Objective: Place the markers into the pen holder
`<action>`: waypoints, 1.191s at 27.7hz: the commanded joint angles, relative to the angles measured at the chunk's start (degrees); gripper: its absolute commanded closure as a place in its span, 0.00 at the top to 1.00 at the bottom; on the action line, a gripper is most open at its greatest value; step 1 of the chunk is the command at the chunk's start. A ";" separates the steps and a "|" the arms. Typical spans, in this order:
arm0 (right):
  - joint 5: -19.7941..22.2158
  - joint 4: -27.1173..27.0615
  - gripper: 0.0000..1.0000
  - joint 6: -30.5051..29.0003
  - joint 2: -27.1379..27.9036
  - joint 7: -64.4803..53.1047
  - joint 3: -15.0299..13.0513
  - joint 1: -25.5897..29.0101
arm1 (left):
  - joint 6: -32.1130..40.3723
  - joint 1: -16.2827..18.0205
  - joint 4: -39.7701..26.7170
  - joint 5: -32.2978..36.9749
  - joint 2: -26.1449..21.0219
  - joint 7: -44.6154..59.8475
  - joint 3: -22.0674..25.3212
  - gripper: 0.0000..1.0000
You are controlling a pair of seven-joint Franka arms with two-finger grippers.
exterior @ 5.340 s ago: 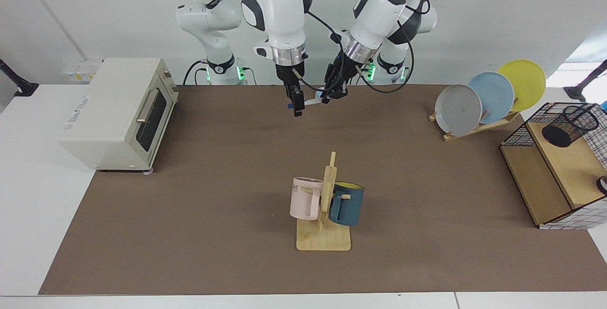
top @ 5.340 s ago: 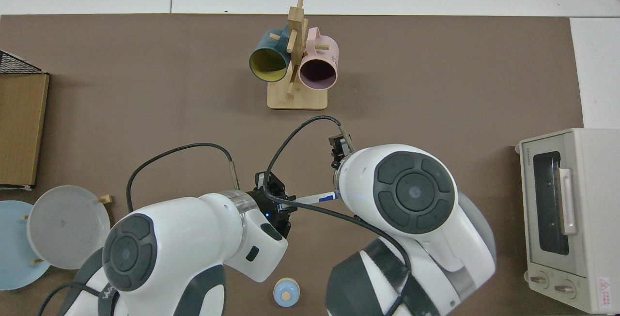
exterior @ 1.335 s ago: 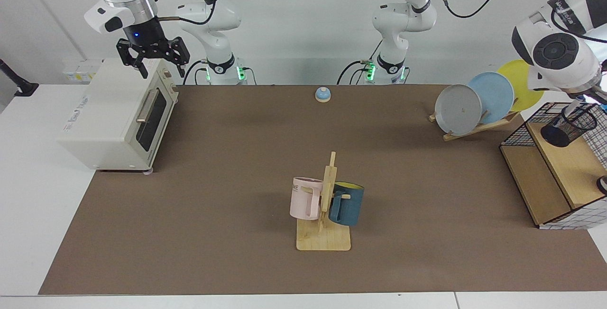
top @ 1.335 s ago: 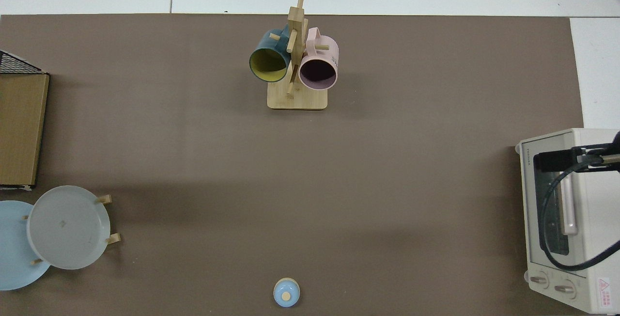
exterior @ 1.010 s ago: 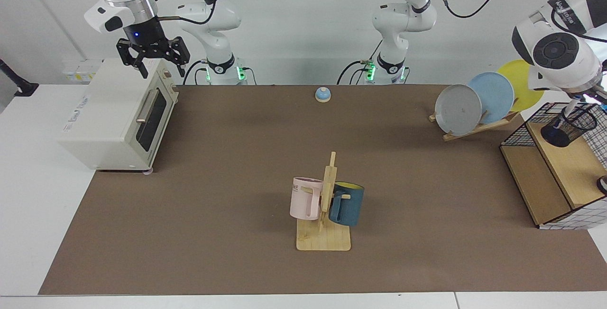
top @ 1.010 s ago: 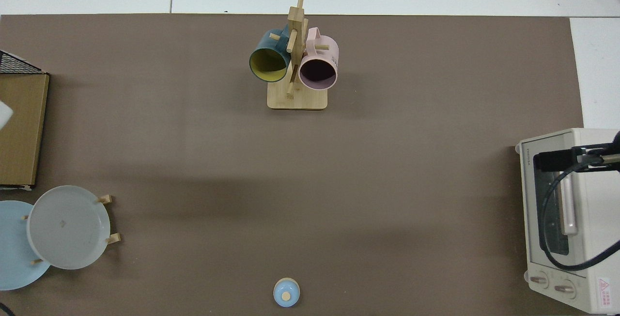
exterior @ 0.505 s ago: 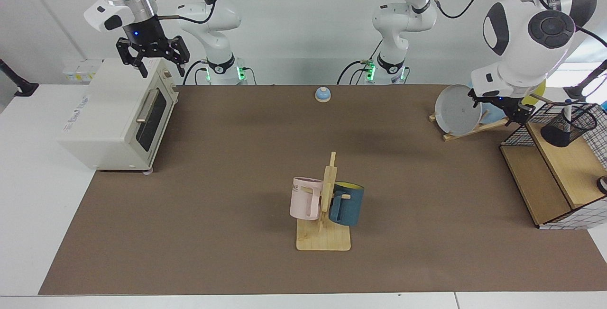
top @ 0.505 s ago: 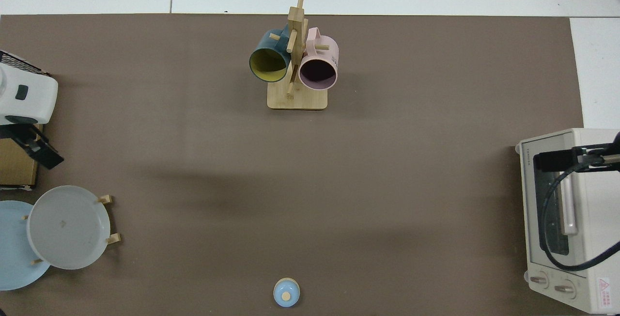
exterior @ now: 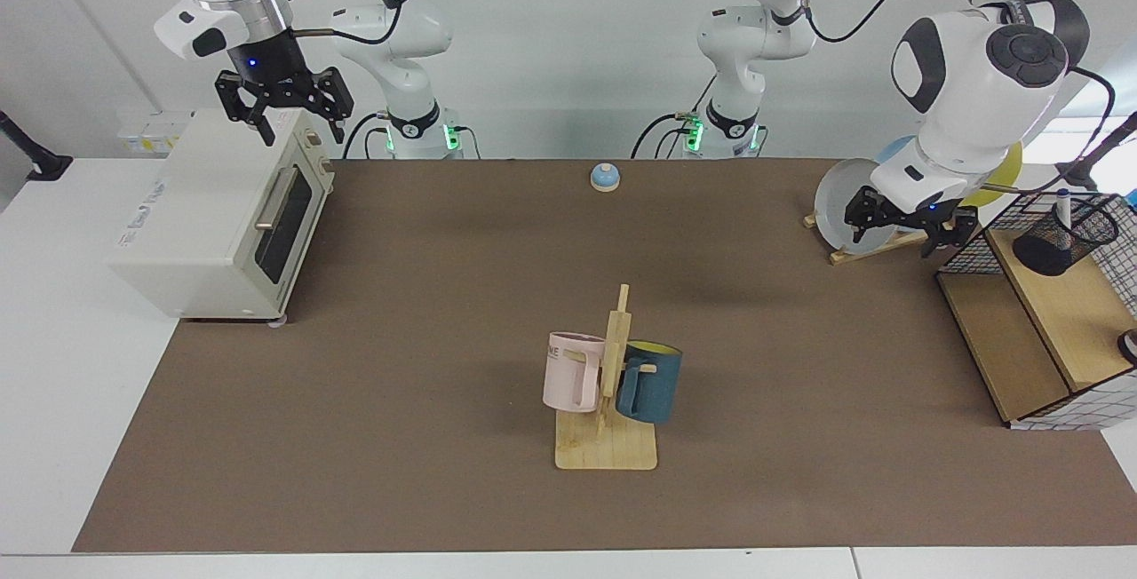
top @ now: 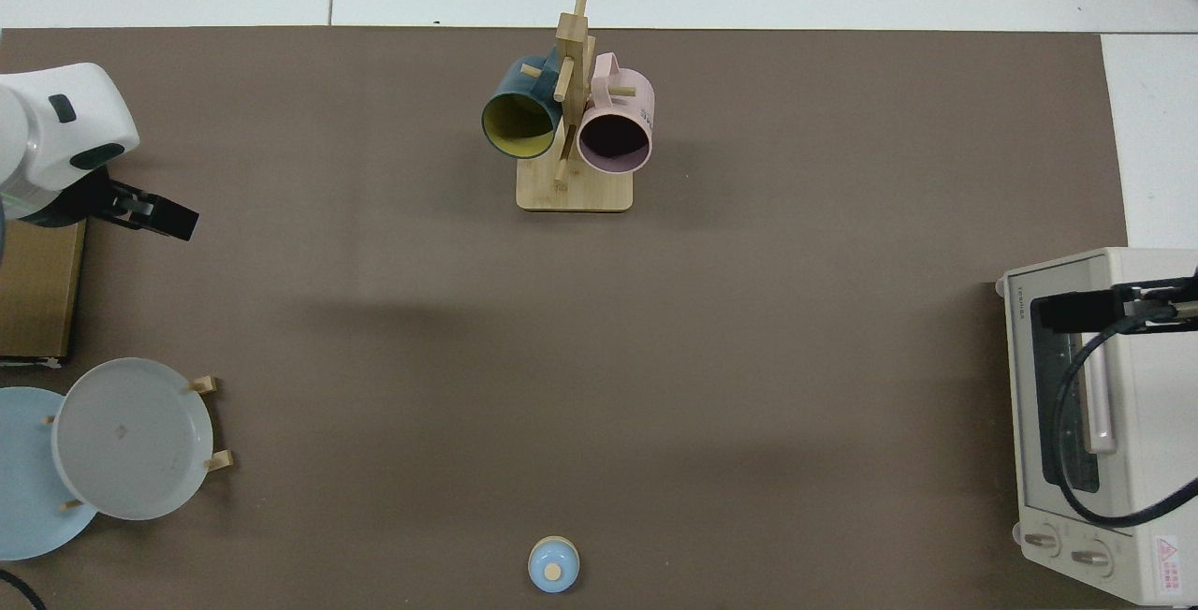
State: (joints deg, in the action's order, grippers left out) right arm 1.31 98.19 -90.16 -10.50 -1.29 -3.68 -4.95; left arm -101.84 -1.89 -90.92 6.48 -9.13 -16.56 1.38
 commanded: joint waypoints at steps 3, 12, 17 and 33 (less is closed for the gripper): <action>-0.43 0.60 1.00 -0.01 -1.11 -1.87 -0.01 0.29 | -3.54 0.92 2.32 -5.93 1.83 5.48 0.99 1.00; -0.43 0.60 1.00 -0.19 -1.11 -1.87 -0.10 0.37 | 6.30 1.80 0.49 -6.12 10.35 6.10 0.11 1.00; -0.34 0.60 1.00 -0.19 -1.11 -1.78 -0.10 0.37 | 6.66 1.27 -4.96 -6.74 14.05 13.22 0.02 1.00; -0.34 0.60 1.00 -0.10 -1.11 -1.87 -0.10 0.38 | 9.38 1.27 -4.44 -6.48 14.05 11.03 -2.00 1.00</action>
State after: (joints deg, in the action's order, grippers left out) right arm 1.31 98.19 -90.16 -10.82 -1.36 -3.67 -4.94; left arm -93.74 -0.49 -94.08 0.52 3.67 -5.48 -0.71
